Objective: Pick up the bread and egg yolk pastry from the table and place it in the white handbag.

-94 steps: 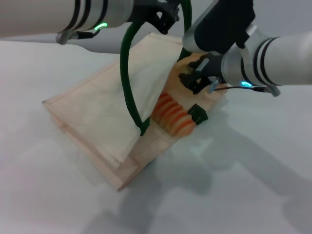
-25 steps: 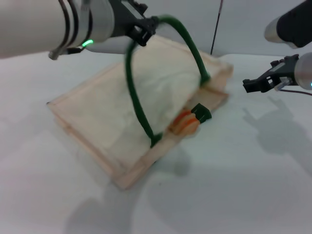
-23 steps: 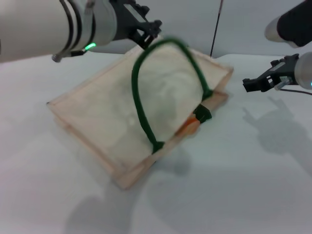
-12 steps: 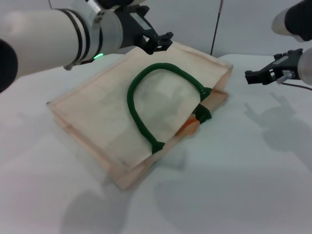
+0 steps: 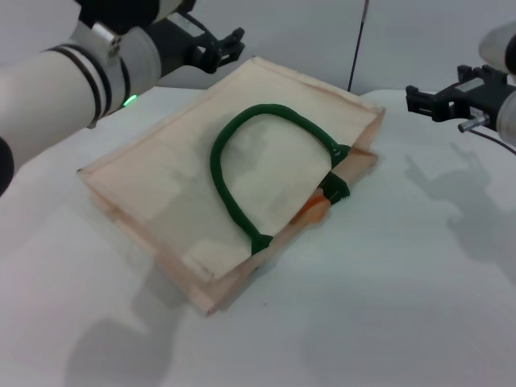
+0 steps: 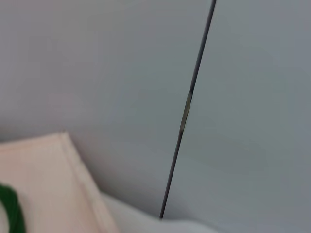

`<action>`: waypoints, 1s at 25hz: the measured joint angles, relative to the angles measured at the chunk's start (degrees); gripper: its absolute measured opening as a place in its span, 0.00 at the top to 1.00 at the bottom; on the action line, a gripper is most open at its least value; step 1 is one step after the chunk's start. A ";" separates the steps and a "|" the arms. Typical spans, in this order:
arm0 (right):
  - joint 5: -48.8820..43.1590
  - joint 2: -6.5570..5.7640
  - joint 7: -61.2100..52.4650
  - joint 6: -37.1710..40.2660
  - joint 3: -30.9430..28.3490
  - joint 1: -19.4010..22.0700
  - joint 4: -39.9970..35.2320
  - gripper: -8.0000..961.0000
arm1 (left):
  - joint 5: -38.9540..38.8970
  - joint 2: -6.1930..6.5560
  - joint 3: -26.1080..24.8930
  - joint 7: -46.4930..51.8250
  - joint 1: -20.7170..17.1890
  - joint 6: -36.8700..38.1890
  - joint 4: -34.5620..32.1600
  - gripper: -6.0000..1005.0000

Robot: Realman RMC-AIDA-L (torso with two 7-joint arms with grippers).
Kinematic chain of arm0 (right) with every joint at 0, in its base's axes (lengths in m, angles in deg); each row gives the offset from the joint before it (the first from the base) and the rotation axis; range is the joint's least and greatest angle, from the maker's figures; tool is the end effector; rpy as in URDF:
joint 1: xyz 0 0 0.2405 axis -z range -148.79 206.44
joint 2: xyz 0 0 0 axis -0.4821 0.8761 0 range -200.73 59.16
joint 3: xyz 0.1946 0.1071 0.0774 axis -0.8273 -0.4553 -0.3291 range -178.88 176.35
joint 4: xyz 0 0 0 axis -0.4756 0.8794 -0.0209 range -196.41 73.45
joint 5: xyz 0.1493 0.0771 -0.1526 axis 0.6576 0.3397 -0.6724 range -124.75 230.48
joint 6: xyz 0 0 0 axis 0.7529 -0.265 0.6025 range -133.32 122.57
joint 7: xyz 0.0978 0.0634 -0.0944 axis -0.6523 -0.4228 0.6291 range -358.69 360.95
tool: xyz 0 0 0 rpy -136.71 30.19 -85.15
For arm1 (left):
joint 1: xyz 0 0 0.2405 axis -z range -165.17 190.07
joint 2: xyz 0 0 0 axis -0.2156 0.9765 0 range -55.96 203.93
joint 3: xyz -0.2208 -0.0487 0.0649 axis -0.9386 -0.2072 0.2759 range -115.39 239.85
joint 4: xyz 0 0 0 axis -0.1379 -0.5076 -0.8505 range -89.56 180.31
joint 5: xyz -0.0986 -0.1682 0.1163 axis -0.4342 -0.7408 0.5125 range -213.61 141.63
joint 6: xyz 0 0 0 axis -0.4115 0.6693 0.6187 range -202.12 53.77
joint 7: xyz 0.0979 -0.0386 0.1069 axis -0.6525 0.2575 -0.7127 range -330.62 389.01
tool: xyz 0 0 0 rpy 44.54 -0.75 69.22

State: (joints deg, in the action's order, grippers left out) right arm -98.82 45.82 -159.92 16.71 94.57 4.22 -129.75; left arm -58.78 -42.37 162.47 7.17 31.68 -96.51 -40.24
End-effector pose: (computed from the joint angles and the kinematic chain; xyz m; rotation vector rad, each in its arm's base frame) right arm 0.1826 0.4325 0.0008 -2.0220 0.6370 0.1848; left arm -0.1154 0.4121 0.0235 -2.0335 -0.3192 -0.2690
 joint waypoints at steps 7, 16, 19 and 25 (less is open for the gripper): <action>2.47 0.03 -0.19 -20.83 5.31 1.56 10.04 0.09 | 0.00 -0.01 1.18 1.98 -1.21 13.95 7.87 0.21; 16.06 0.03 -0.31 -57.65 18.62 2.65 26.98 0.09 | -2.13 -0.10 3.56 3.21 -2.54 31.12 18.65 0.22; 17.86 0.03 -0.31 -59.50 19.92 1.16 30.13 0.09 | -2.94 -0.10 3.88 3.25 -2.31 33.44 20.57 0.22; 24.29 0.11 -0.31 -61.47 22.20 -1.20 34.90 0.09 | -3.69 -0.10 5.46 3.28 -1.85 41.18 25.77 0.21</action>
State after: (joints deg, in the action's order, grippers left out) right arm -74.53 45.92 -160.23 -44.76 116.77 3.02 -94.85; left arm -62.47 -42.47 167.93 10.45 29.83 -55.33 -14.47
